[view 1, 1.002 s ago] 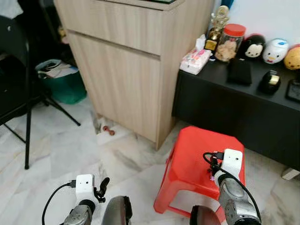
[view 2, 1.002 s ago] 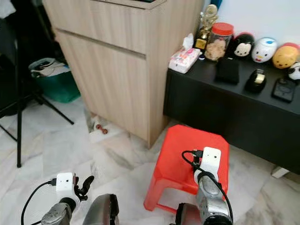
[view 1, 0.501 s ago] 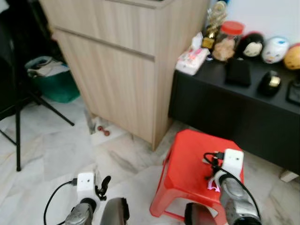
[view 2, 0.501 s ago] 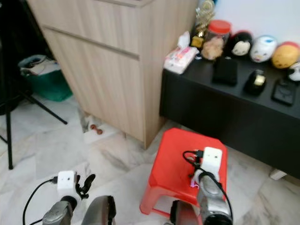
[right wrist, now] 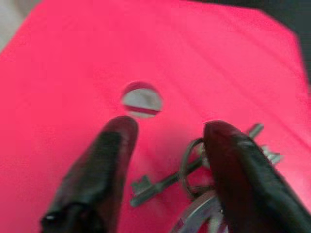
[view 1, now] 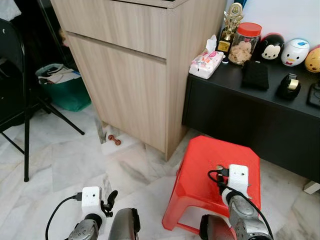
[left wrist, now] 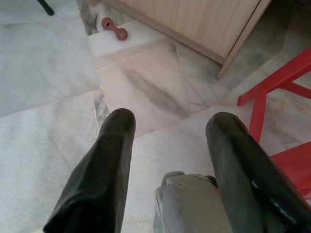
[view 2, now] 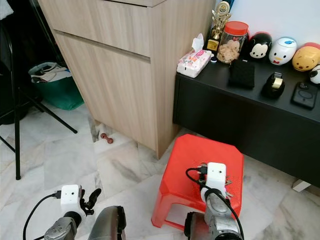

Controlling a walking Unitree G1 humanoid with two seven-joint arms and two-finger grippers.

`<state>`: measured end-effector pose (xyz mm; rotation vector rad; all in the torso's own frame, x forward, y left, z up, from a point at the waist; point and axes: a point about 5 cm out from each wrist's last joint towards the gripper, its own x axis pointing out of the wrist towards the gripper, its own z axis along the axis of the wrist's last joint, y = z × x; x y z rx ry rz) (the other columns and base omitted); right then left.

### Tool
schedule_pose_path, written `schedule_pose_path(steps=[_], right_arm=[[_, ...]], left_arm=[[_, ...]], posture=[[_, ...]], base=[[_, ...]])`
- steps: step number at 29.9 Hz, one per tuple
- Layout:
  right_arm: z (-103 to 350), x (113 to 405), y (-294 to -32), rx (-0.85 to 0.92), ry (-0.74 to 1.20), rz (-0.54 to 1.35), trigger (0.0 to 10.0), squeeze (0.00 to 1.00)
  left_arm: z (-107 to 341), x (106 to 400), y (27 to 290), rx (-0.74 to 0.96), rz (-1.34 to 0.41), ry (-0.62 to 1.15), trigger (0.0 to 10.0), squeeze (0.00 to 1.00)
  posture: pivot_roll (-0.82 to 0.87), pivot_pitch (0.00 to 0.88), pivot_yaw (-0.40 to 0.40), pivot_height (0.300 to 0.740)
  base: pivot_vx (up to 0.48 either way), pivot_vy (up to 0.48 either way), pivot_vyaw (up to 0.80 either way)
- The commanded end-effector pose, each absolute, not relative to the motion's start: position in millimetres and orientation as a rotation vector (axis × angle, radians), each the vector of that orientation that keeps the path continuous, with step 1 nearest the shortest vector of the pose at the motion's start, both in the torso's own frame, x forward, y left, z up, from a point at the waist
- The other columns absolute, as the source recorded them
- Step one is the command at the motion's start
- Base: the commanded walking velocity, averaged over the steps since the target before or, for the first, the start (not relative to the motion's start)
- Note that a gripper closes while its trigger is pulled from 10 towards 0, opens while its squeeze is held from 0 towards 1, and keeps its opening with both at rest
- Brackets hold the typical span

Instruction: Hang keys on a hook

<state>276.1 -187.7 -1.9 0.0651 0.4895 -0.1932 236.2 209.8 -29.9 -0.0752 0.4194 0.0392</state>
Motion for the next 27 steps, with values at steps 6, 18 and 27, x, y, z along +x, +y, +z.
schedule_pose_path(steps=[6, 18, 27], right_arm=[[-1.6, 273.6, -186.0, 0.076, 0.464, -0.172, 10.0, 1.00], [11.9, 266.9, -180.8, 0.039, 0.354, -0.118, 10.0, 1.00], [2.6, 249.3, -175.2, 0.034, 0.423, -0.095, 10.0, 0.00]], left_arm=[[-37.6, 227.8, 211.0, -0.064, 0.038, 0.472, 10.0, 0.00], [-38.3, 227.5, 210.6, -0.051, 0.025, 0.482, 10.0, 0.00], [-41.1, 223.8, 210.7, -0.051, 0.029, 0.496, 10.0, 0.00]], posture=[[0.11, 0.104, 0.009, 0.584], [0.11, 0.092, 0.006, 0.584], [0.11, 0.104, 0.002, 0.584]], base=[[0.000, 0.000, 0.00], [0.000, 0.000, 0.00], [0.000, 0.000, 0.00]])
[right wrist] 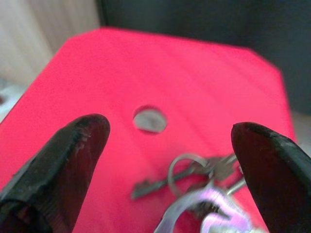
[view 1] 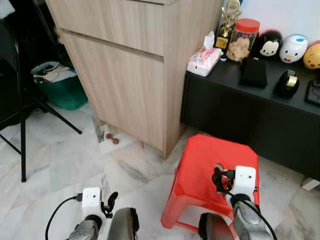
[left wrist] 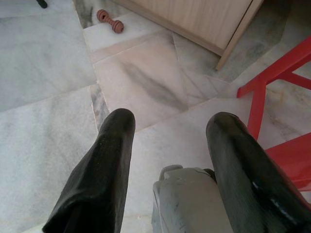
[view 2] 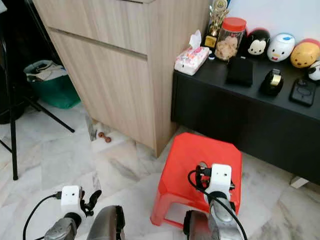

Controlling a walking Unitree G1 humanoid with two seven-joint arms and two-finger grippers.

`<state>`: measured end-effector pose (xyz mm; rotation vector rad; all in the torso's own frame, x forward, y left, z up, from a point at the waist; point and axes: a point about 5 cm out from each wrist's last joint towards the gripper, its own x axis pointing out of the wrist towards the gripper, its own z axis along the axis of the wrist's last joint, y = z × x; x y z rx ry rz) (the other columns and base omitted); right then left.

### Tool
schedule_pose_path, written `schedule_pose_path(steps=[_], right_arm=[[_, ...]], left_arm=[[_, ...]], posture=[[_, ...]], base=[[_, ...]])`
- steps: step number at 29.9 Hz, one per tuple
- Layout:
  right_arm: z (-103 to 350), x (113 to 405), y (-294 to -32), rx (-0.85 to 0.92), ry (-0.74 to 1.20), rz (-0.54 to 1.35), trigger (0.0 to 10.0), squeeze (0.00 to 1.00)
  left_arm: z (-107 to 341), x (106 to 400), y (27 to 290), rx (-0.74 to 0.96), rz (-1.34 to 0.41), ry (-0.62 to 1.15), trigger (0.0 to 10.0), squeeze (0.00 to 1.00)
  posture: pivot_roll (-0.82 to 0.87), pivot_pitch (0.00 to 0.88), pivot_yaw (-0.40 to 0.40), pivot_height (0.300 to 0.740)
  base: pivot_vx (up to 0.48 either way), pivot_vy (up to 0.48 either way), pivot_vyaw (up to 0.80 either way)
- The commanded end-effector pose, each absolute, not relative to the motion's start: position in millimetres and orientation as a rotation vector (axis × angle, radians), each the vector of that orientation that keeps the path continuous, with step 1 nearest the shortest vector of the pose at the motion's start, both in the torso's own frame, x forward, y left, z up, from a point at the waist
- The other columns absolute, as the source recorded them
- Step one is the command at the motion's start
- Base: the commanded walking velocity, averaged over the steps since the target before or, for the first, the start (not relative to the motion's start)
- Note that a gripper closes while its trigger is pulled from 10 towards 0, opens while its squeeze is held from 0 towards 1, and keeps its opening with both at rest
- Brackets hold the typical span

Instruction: Hang keys on a hook

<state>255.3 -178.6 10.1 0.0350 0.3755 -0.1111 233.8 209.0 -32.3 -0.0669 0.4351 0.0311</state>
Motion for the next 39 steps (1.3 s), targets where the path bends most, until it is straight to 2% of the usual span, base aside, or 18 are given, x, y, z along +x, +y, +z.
schedule_pose_path(steps=[1, 9, 19, 23, 39], right_arm=[[1.4, 248.4, -175.4, 0.041, 0.431, -0.100, 10.0, 0.00], [-5.1, 248.1, -175.4, 0.231, 0.510, -0.192, 10.0, 0.00], [-4.7, 249.2, -183.5, 0.237, 0.501, -0.245, 10.0, 0.00], [-5.8, 245.4, -188.1, 0.163, 0.527, -0.224, 10.0, 0.00], [-15.9, 238.9, -178.8, 0.140, 0.608, -0.133, 10.0, 0.00]], left_arm=[[-41.1, 223.9, 210.5, -0.051, 0.029, 0.497, 10.0, 0.00], [-40.7, 224.6, 209.7, -0.048, 0.028, 0.493, 10.0, 0.00], [-40.8, 223.8, 210.3, -0.032, 0.020, 0.494, 10.0, 0.00], [-40.7, 224.0, 210.5, -0.030, 0.017, 0.495, 10.0, 0.00], [-41.5, 223.7, 208.2, -0.018, 0.004, 0.501, 10.0, 0.00]], posture=[[0.11, 0.104, 0.002, 0.584], [0.11, 0.104, 0.000, 0.584], [0.11, 0.107, 0.000, 0.584], [0.11, 0.106, 0.000, 0.584], [0.11, 0.108, 0.000, 0.584]], base=[[0.000, 0.000, 0.00], [0.000, 0.000, 0.00], [0.000, 0.000, 0.00], [0.000, 0.000, 0.00], [0.000, 0.000, 0.00]])
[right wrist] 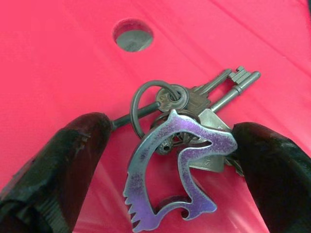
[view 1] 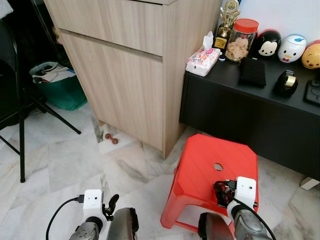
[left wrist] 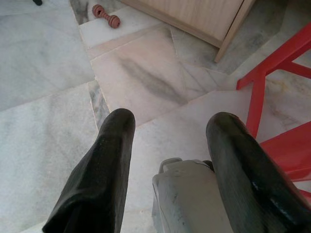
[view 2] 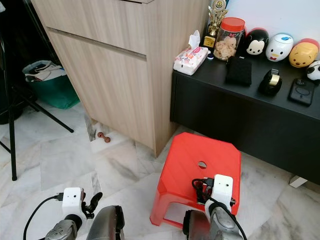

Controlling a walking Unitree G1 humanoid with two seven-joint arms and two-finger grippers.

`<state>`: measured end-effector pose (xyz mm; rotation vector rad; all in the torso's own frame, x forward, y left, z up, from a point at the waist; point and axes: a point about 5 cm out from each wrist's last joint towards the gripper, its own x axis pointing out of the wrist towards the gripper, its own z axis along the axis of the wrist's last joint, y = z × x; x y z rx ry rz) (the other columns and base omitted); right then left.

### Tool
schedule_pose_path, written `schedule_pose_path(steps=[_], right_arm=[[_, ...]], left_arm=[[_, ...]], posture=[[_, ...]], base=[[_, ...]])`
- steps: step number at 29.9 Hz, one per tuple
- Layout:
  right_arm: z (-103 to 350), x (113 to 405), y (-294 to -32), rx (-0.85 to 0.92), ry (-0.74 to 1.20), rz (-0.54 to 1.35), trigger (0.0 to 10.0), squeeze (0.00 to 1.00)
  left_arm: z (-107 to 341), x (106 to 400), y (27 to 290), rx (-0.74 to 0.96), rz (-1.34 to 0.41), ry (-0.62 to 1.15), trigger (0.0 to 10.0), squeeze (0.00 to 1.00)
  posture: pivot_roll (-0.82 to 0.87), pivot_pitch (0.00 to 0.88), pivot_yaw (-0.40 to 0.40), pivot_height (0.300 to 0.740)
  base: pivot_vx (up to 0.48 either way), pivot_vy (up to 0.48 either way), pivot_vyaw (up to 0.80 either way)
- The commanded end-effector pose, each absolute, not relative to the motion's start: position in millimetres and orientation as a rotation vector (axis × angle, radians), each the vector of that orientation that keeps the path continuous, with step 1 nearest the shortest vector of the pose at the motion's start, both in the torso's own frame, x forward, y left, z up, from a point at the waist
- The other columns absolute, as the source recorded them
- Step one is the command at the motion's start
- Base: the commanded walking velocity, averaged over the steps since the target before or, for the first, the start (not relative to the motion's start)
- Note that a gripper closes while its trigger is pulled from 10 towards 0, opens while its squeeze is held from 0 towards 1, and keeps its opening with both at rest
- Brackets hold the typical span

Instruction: Hang keys on a hook

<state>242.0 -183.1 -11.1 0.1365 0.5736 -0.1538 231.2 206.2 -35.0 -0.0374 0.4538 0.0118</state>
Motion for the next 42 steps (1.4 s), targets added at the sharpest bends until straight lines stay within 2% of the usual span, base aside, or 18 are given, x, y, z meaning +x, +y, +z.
schedule_pose_path(steps=[1, 3, 4, 5, 30, 42], right_arm=[[-16.1, 239.3, -177.9, 0.141, 0.609, -0.126, 10.0, 0.00], [-16.3, 239.7, -176.9, 0.144, 0.610, -0.111, 10.0, 0.00], [-16.3, 240.1, -176.4, 0.137, 0.610, -0.101, 5.7, 0.00], [-16.5, 240.4, -175.7, 0.133, 0.612, -0.095, 0.0, 0.00], [-14.2, 250.5, -167.5, 0.122, 0.565, -0.017, 0.0, 0.00], [18.1, 263.7, -159.4, 0.173, 0.367, 0.076, 0.0, 0.00]], left_arm=[[-41.5, 223.7, 208.2, -0.018, 0.004, 0.502, 10.0, 0.00], [-41.6, 223.5, 208.1, -0.018, 0.004, 0.502, 10.0, 0.00], [-41.7, 223.4, 207.9, -0.018, 0.003, 0.502, 10.0, 0.00], [-41.8, 223.3, 207.6, -0.019, 0.002, 0.502, 10.0, 0.00], [-40.2, 225.6, 208.9, -0.013, 0.002, 0.499, 10.0, 0.00], [-40.8, 225.7, 207.1, -0.017, 0.002, 0.502, 10.0, 0.00]], posture=[[0.11, 0.108, 0.000, 0.584], [0.11, 0.108, 0.000, 0.584], [0.11, 0.109, 0.000, 0.584], [0.11, 0.108, -0.001, 0.584], [0.12, 0.089, 0.001, 0.584], [0.11, 0.103, 0.000, 0.584]], base=[[0.000, 0.000, 0.00], [0.000, 0.000, 0.00], [0.000, 0.000, 0.00], [0.000, 0.000, 0.00], [0.000, 0.000, 0.00], [0.000, 0.000, 0.00]])
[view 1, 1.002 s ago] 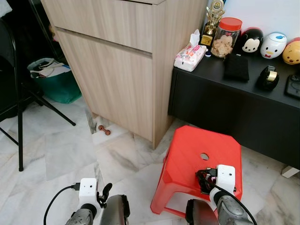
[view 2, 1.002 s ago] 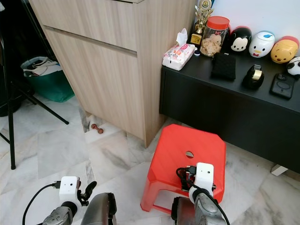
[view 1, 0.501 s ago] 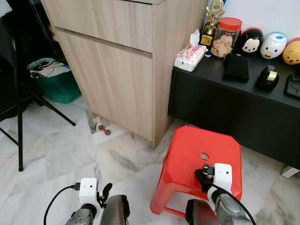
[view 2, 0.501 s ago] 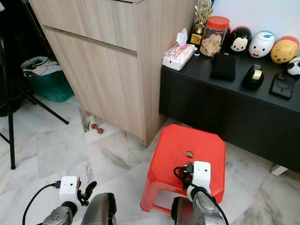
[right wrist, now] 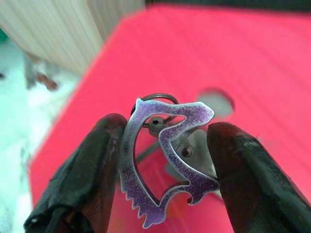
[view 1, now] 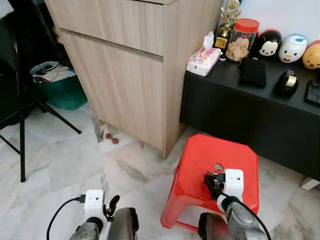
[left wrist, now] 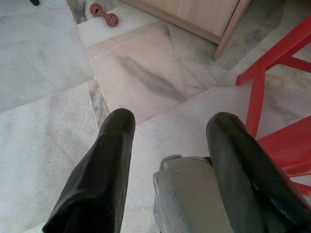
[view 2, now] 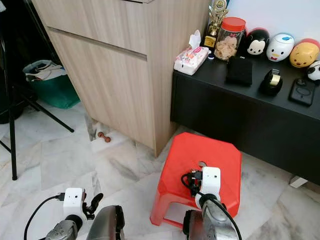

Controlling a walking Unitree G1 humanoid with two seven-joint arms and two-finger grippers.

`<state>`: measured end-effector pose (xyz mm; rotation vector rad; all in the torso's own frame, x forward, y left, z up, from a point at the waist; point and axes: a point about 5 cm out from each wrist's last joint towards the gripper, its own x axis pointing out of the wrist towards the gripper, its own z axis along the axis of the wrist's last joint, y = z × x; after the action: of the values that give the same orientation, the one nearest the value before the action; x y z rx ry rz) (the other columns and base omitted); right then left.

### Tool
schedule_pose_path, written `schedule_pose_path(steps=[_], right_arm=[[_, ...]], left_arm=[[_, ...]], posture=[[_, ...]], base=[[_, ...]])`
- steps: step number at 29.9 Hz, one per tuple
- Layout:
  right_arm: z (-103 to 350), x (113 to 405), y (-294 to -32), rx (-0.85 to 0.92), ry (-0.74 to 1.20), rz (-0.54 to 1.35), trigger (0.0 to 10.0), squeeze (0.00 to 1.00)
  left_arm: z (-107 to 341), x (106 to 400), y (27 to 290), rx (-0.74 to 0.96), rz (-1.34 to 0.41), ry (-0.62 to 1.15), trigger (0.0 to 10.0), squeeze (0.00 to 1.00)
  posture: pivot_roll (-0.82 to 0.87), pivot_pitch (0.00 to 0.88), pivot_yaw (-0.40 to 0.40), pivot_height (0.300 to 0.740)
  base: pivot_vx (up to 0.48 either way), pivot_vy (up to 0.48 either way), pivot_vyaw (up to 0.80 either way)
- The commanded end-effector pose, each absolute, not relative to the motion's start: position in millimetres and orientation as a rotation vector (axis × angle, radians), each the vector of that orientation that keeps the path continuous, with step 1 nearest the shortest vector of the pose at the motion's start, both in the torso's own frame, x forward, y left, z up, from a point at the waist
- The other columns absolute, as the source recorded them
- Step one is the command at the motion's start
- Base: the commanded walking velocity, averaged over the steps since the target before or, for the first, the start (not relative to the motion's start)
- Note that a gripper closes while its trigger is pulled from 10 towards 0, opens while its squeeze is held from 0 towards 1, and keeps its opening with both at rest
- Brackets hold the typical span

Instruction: Hang keys on a hook

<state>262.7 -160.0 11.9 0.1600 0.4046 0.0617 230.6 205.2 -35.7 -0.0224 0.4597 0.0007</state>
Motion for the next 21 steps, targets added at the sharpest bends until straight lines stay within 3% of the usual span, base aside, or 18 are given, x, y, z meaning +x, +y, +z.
schedule_pose_path(steps=[1, 11, 12, 13, 14, 18, 21], right_arm=[[21.5, 264.0, -158.9, 0.175, 0.353, 0.087, 0.0, 0.00], [35.3, 266.3, -172.1, 0.091, 0.287, -0.014, 0.0, 0.00], [33.0, 265.6, -173.4, 0.086, 0.307, -0.025, 1.5, 0.00], [31.5, 265.2, -174.2, 0.084, 0.319, -0.032, 1.5, 0.00], [22.8, 262.2, -177.7, 0.039, 0.387, -0.060, 10.0, 0.00], [24.3, 261.9, -181.4, 0.101, 0.357, -0.113, 10.0, 0.00], [42.6, 269.2, -190.0, 0.341, 0.230, -0.246, 10.0, 0.00]], left_arm=[[-40.9, 225.7, 207.1, -0.017, 0.002, 0.503, 10.0, 0.00], [-41.0, 225.8, 207.4, -0.017, 0.002, 0.506, 10.0, 0.00], [-41.0, 225.7, 207.4, -0.016, 0.002, 0.507, 10.0, 0.00], [-41.1, 225.7, 207.4, -0.016, 0.002, 0.507, 10.0, 0.00], [-41.2, 225.5, 207.2, -0.017, 0.001, 0.507, 10.0, 0.00], [-41.5, 225.2, 206.9, -0.018, 0.001, 0.509, 10.0, 0.00], [-41.8, 224.9, 206.7, -0.017, -0.001, 0.511, 10.0, 0.00]], posture=[[0.11, 0.104, 0.000, 0.584], [0.11, 0.109, 0.001, 0.584], [0.11, 0.109, 0.001, 0.584], [0.11, 0.109, 0.001, 0.584], [0.11, 0.109, 0.000, 0.584], [0.11, 0.109, 0.001, 0.584], [0.11, 0.105, 0.002, 0.584]], base=[[0.000, 0.000, 0.00], [0.000, 0.000, 0.00], [0.000, 0.000, 0.00], [0.000, 0.000, 0.00], [0.000, 0.000, 0.00], [0.000, 0.000, 0.00], [0.000, 0.000, 0.00]])
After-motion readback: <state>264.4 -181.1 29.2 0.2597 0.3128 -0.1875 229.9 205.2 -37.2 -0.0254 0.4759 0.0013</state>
